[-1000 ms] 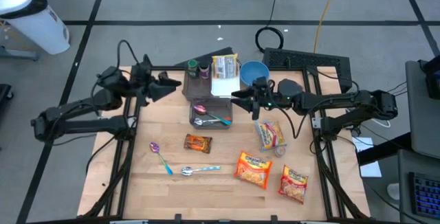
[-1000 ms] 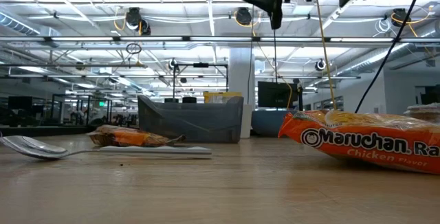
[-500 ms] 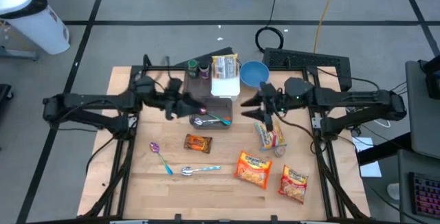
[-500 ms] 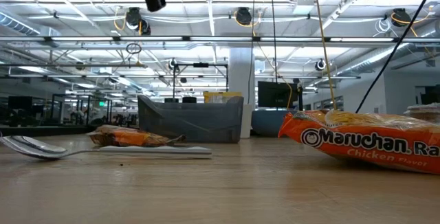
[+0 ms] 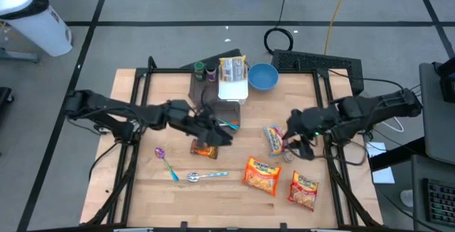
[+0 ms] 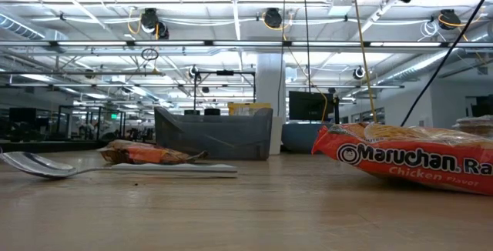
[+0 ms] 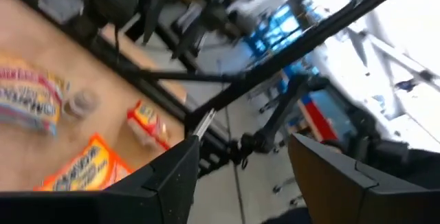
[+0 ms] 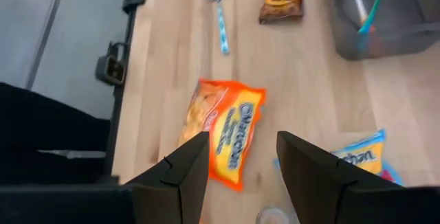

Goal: Pick & Place Food Item
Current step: Put the orange noodle pack into the white bin

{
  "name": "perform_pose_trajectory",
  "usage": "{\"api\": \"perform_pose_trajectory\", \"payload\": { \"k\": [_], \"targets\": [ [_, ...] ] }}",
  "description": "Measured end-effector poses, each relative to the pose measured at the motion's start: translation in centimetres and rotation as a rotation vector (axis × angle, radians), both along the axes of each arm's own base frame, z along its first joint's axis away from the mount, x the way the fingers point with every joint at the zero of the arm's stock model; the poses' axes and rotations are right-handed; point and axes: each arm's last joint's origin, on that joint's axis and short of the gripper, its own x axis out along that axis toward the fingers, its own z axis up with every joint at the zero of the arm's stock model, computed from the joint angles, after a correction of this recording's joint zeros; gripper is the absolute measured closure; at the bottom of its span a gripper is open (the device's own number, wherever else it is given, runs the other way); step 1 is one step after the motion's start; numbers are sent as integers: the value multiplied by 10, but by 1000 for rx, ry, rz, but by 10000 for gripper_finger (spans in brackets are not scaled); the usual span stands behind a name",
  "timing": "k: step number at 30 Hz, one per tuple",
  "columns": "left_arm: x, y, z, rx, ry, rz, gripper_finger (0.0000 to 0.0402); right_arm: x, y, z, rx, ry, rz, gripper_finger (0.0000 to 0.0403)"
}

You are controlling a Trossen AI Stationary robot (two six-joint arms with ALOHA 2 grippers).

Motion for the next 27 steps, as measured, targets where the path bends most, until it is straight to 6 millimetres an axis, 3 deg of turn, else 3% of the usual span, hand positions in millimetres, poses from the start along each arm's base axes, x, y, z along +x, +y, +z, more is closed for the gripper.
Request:
{"api": "perform_pose_trajectory", "payload": {
  "k": [5,10,20,27],
  "targets": [
    [11,-27,-7,-12,171,-9,182,-19,15,-6,33,-26,47,235],
    [21,-49,-30,-123,329,-34,191,-28,26,-24,133,-83,49,236],
    [55,-58,-105,-388,646,-12,210,-25,47,-70,242,-355,1,239],
    [73,-62,-138,-464,657,14,229,-24,48,-75,247,-410,-28,240]
  ]
}}
